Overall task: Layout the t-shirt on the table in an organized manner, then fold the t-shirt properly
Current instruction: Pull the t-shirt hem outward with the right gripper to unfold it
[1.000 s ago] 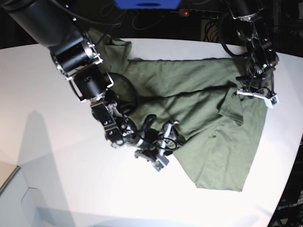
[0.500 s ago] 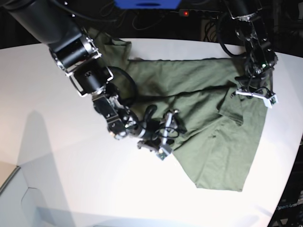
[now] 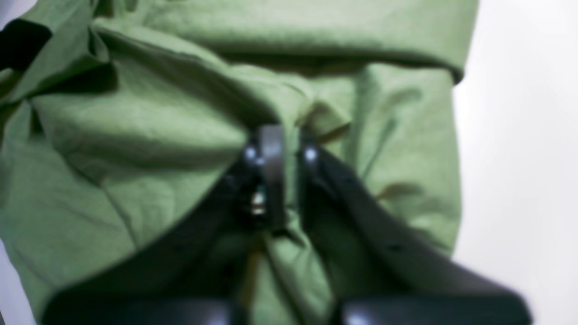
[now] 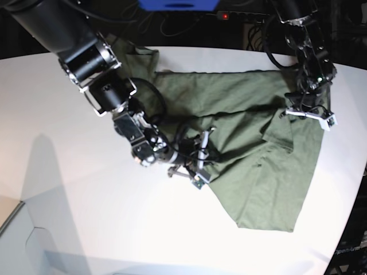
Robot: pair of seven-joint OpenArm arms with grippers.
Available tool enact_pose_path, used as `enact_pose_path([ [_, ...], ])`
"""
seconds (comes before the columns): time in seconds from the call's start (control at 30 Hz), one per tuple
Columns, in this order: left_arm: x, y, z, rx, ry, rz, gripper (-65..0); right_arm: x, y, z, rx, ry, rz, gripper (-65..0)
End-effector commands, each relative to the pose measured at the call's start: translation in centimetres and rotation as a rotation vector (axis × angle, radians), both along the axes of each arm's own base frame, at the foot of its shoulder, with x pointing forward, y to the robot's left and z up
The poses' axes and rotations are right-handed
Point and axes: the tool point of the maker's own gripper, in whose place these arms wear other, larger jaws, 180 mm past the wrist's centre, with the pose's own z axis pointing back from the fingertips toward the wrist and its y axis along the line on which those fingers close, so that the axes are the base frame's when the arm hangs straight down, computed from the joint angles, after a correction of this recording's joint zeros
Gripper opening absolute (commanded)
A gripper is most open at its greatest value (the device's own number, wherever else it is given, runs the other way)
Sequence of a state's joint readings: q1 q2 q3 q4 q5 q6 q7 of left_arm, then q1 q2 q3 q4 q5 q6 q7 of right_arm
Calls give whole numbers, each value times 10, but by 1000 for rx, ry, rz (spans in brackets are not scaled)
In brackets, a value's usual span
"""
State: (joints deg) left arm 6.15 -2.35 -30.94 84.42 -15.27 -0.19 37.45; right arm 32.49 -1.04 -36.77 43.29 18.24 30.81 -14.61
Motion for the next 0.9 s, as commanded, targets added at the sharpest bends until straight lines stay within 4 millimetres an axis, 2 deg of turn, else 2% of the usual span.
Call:
enact_pose_path([
  [0.0,8,5,11,18,-38,2,-648,21,7,34,53,-76,-1,-650],
  [0.07,8,5,11,18,-39,3,-648,34,0,47,66,-103,-24,-650],
  [0.2,5,5,9,18,-31,3,-648,78,-44,90,122,-185,-157,-650],
  [0.27,5,6,10,21,-32,3,-648,108,-77,114,150,-222,-271,-650],
  [0.37,1,6,8,23,-25,2,-648,151,-151,140,185,-255,-522,-650],
  [0.47,1,6,8,23,-24,2,-648,173,-208,154,212,-255,-709,-650],
  [0.5,1,5,7,21,-24,0,-648,177,-221,157,226,-258,-750,-650],
  [0.57,2,4,7,19,-24,-2,-648,180,-243,155,243,-260,-810,-650],
  [0.67,3,3,7,18,-24,-3,-648,179,-260,143,254,-250,-861,-650],
  [0.77,4,7,9,25,-27,0,-648,178,-286,131,249,-241,-957,-650],
  [0.87,3,10,9,34,-23,1,-648,173,-333,116,193,-243,-1150,-611],
])
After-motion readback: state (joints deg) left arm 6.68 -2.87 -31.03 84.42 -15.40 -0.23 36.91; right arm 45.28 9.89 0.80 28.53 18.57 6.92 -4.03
